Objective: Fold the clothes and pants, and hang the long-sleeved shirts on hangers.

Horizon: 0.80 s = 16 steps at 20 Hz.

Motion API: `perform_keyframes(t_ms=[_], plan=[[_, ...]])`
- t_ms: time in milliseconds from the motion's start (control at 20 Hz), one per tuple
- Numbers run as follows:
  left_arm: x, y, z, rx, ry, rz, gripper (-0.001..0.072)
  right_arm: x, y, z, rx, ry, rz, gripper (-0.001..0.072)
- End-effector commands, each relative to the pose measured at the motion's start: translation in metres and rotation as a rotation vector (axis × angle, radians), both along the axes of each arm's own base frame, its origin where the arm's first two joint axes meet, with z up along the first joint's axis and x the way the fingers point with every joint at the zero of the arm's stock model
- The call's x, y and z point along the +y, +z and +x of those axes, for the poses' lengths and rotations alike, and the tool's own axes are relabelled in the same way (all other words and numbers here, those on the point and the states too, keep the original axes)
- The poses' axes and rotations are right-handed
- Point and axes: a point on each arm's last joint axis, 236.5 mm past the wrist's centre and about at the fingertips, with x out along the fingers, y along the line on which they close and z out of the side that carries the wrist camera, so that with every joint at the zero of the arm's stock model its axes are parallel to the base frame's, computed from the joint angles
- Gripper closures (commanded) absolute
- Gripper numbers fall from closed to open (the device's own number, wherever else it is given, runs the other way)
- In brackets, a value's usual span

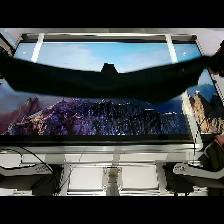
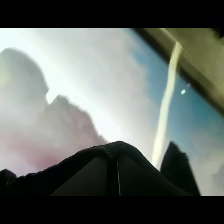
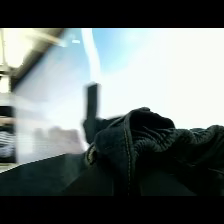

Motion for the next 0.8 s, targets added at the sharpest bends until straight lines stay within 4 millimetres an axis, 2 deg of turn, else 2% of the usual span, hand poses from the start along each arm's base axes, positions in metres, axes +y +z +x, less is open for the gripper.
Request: perform_keyframes(t_ms=[0, 50, 150, 300, 400, 500, 650, 750], plan=[[0.001, 0.051, 0.012, -0.233, -0.023, -0.006, 0.0681, 0.005, 0.077, 0.027, -0.172, 0.019, -0.022, 0.0674], [0.000, 0.045, 0.005, -0.212, -0.061, 0.031, 0.0681, -0.012, 0.080, 0.019, -0.144, -0.021, -0.137, 0.0673], [-0.005, 0.022, -0.009, -0.133, -0.136, 0.069, 0.0681, -0.041, 0.060, -0.005, -0.029, -0.069, -0.270, 0.0673], [-0.007, -0.038, -0.029, 0.089, -0.195, 0.129, 0.0682, -0.053, -0.005, -0.031, 0.177, -0.029, -0.300, 0.0673], [-0.008, -0.082, -0.047, 0.225, -0.237, 0.148, 0.0682, -0.055, -0.047, -0.045, 0.283, -0.001, -0.307, 0.0673], [-0.006, -0.120, -0.068, 0.321, -0.255, 0.157, 0.0682, -0.065, -0.088, -0.068, 0.393, -0.011, -0.355, 0.0673], [-0.012, -0.167, -0.106, 0.376, -0.310, 0.170, 0.0682, -0.093, -0.149, -0.124, 0.577, -0.076, -0.429, 0.0673], [-0.016, -0.193, -0.133, 0.401, -0.324, 0.162, 0.0682, -0.099, -0.186, -0.165, 0.660, -0.111, -0.392, 0.0673]])
